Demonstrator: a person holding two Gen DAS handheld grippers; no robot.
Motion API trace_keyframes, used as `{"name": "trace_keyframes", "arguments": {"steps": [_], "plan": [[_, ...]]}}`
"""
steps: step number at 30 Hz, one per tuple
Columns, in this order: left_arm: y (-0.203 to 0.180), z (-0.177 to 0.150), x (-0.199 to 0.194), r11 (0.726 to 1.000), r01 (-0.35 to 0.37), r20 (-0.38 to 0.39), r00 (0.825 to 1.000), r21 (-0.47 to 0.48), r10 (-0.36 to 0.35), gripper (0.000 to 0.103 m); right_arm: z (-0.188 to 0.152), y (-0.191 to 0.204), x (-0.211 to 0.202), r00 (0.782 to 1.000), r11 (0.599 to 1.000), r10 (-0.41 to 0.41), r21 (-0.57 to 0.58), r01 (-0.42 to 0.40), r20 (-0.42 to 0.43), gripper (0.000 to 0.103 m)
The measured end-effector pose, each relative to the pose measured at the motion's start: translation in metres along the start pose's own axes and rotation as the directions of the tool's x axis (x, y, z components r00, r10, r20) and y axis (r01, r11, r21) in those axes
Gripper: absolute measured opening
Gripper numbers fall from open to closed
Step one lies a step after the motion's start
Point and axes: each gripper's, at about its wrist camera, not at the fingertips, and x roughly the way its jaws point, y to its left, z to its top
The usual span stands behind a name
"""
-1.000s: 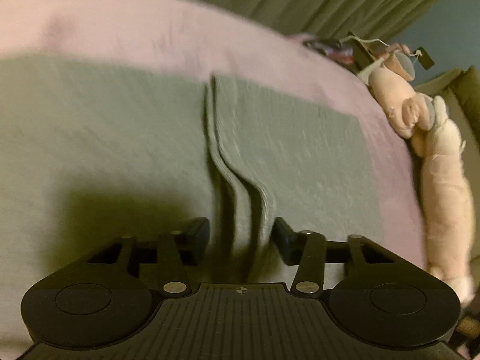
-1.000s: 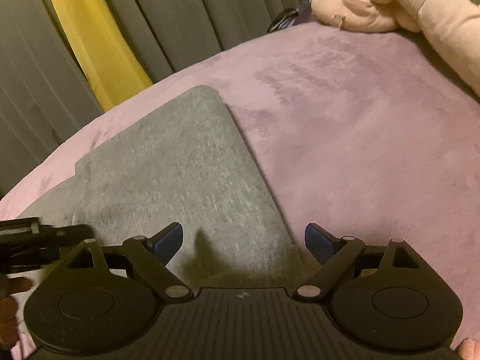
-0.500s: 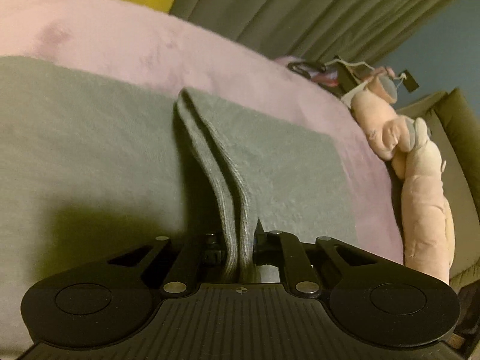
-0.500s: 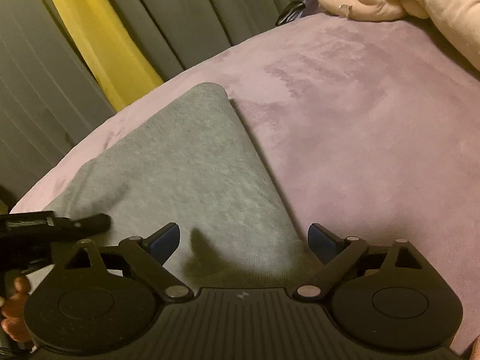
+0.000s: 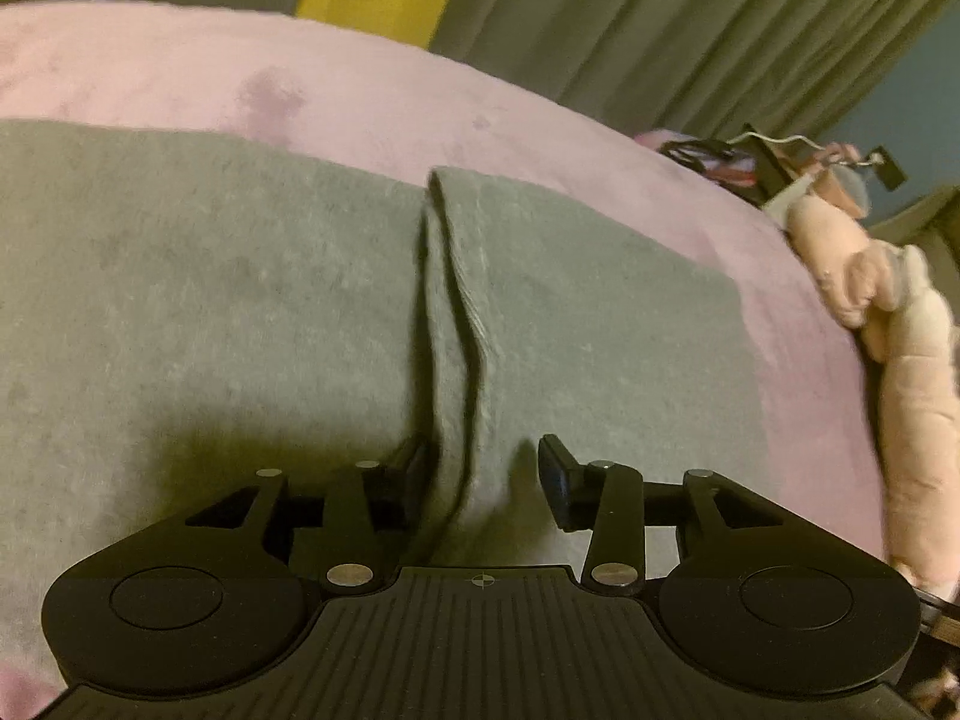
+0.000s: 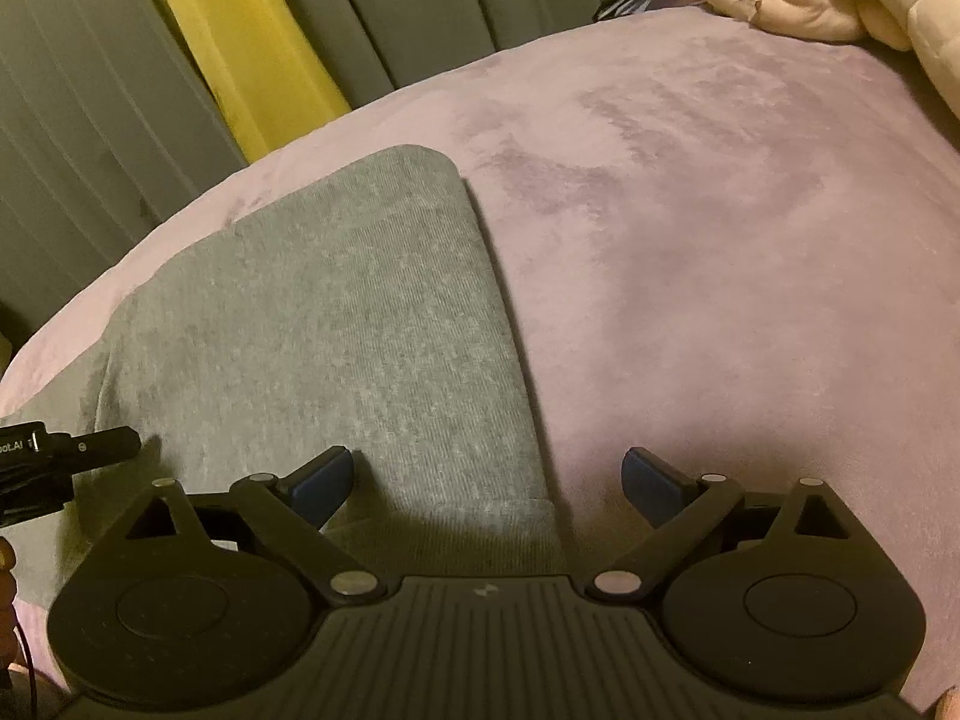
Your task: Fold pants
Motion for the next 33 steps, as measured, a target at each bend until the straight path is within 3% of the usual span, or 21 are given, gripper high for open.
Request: {"name": "trace_keyframes", "arguments": {"steps": [3, 5, 8, 9, 10, 11, 14, 16, 19, 20, 22, 24, 27, 30, 33], "plan": [[-0.011, 0.002, -0.009, 0.994, -0.106, 0.090, 0.991, 0.037, 0.102, 0.046, -0.002, 0.002, -0.005, 1.000, 1.000, 0.003, -0.010, -0.003, 0.031, 0.096], [-0.020, 0.005, -0.016, 0.983, -0.176, 0.166, 0.972, 0.055, 0.165, 0.050, -0.004, 0.005, -0.013, 0.996, 0.999, 0.011, -0.032, -0.008, 0.083, 0.094], [-0.037, 0.004, -0.031, 0.960, -0.267, 0.303, 0.925, 0.082, 0.231, 0.053, -0.009, 0.014, -0.026, 0.981, 0.996, 0.055, -0.081, -0.041, 0.188, 0.074], [-0.044, 0.002, -0.037, 0.957, -0.275, 0.353, 0.907, 0.090, 0.228, 0.057, -0.011, 0.019, -0.028, 0.974, 0.993, 0.075, -0.104, -0.053, 0.213, 0.066], [-0.040, -0.002, -0.049, 0.960, -0.259, 0.381, 0.902, 0.103, 0.202, 0.060, -0.013, 0.023, -0.028, 0.970, 0.990, 0.090, -0.128, -0.063, 0.224, 0.060], [-0.043, -0.004, -0.050, 0.965, -0.232, 0.385, 0.907, 0.123, 0.169, 0.065, -0.014, 0.028, -0.027, 0.970, 0.985, 0.106, -0.153, -0.073, 0.220, 0.051], [-0.053, -0.012, -0.034, 0.961, -0.162, 0.292, 0.952, 0.224, 0.093, 0.068, -0.013, 0.044, -0.011, 0.985, 0.974, 0.100, -0.214, -0.068, 0.141, 0.035], [-0.058, -0.024, -0.016, 0.935, -0.191, 0.244, 0.962, 0.298, 0.119, 0.068, -0.011, 0.049, 0.001, 0.995, 0.973, 0.060, -0.225, -0.040, 0.082, 0.032], [-0.049, -0.038, 0.015, 0.885, -0.300, 0.161, 0.952, 0.355, 0.258, 0.067, -0.009, 0.044, 0.011, 0.998, 0.980, 0.048, -0.196, -0.041, 0.034, 0.031], [-0.042, -0.041, 0.021, 0.879, -0.317, 0.146, 0.948, 0.357, 0.282, 0.071, -0.007, 0.042, 0.012, 0.998, 0.983, 0.052, -0.180, -0.046, 0.029, 0.031], [-0.033, -0.048, 0.017, 0.873, -0.302, 0.193, 0.950, 0.384, 0.244, 0.073, -0.004, 0.035, 0.013, 0.998, 0.988, 0.065, -0.140, -0.061, 0.024, 0.029], [-0.032, -0.053, 0.009, 0.850, -0.328, 0.207, 0.942, 0.412, 0.263, 0.077, 0.000, 0.024, 0.008, 0.997, 0.996, 0.060, -0.075, -0.057, 0.044, 0.028], [-0.028, -0.059, -0.014, 0.873, -0.334, 0.219, 0.938, 0.357, 0.269, 0.075, 0.000, 0.004, -0.007, 0.994, 0.998, 0.039, 0.044, -0.044, 0.106, 0.028], [-0.025, -0.072, -0.041, 0.910, -0.293, 0.254, 0.942, 0.294, 0.221, 0.074, -0.004, -0.010, -0.018, 0.980, 0.975, 0.173, 0.126, -0.185, 0.097, 0.028], [-0.032, -0.084, -0.041, 0.933, -0.224, 0.214, 0.962, 0.280, 0.167, 0.078, -0.019, 0.007, -0.017, 0.952, 0.949, 0.306, 0.081, -0.304, 0.000, 0.028]]}}
